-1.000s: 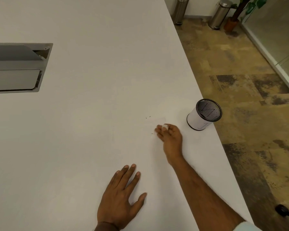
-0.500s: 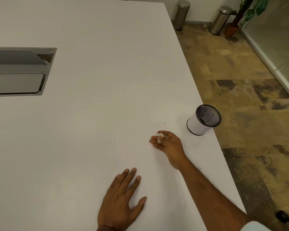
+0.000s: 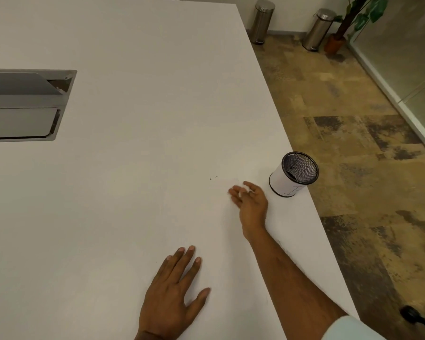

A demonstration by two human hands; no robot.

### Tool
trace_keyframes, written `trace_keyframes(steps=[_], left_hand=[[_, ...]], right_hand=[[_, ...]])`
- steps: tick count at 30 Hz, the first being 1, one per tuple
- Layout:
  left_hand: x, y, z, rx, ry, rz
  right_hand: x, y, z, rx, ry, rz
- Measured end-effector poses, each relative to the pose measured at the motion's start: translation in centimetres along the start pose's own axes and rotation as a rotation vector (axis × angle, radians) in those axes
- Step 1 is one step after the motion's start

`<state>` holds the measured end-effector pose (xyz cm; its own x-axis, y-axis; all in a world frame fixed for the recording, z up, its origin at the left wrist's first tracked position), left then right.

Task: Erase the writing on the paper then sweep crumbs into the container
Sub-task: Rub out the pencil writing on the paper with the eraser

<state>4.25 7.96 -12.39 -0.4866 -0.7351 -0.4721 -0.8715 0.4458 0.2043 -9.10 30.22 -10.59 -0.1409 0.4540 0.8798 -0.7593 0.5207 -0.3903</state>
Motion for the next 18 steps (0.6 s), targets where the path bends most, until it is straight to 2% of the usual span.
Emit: trace_keyframes(steps=[1, 3, 8, 10, 13, 16, 18], left_hand=[[0.0, 0.0, 0.0, 0.005, -0.002, 0.003], [0.0, 0.0, 0.0, 0.014, -0.008, 0.009], [0.3, -0.7, 0.0, 0.053, -0.005, 0.007], [0.8, -1.2, -0.4, 0.059, -0.008, 0.004], [1.7, -2.0, -0.8, 0.068, -0.006, 0.020], [2.1, -2.3, -1.0, 0.067, -0.006, 0.028], [2.1, -2.2, -1.1, 0.064, -0.008, 0.031]], right_hand=[[0.6, 0.4, -0.6, -0.063, 0.017, -0.038], [1.1, 0.6, -0.9, -0.056, 0.020, -0.055], [-1.0, -1.7, 3.3, 0.281, -0.131, 0.104], [-2.2, -2.0, 4.9, 0.342, -0.158, 0.192], [-2.2, -0.6, 4.8, 0.195, -0.021, 0.185], [-0.5, 1.0, 2.0, -0.041, 0.084, 0.044], [0.3, 1.4, 0.7, -0.095, 0.084, -0.027]])
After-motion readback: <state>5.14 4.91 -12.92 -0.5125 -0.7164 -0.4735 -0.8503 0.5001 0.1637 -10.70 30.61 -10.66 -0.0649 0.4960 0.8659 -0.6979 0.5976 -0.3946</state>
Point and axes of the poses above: each hand's wrist, its own y-axis towards the middle knuckle, its own z-axis out of the palm, x = y × z, the point moved 6 cm from there along y, towards the middle knuckle
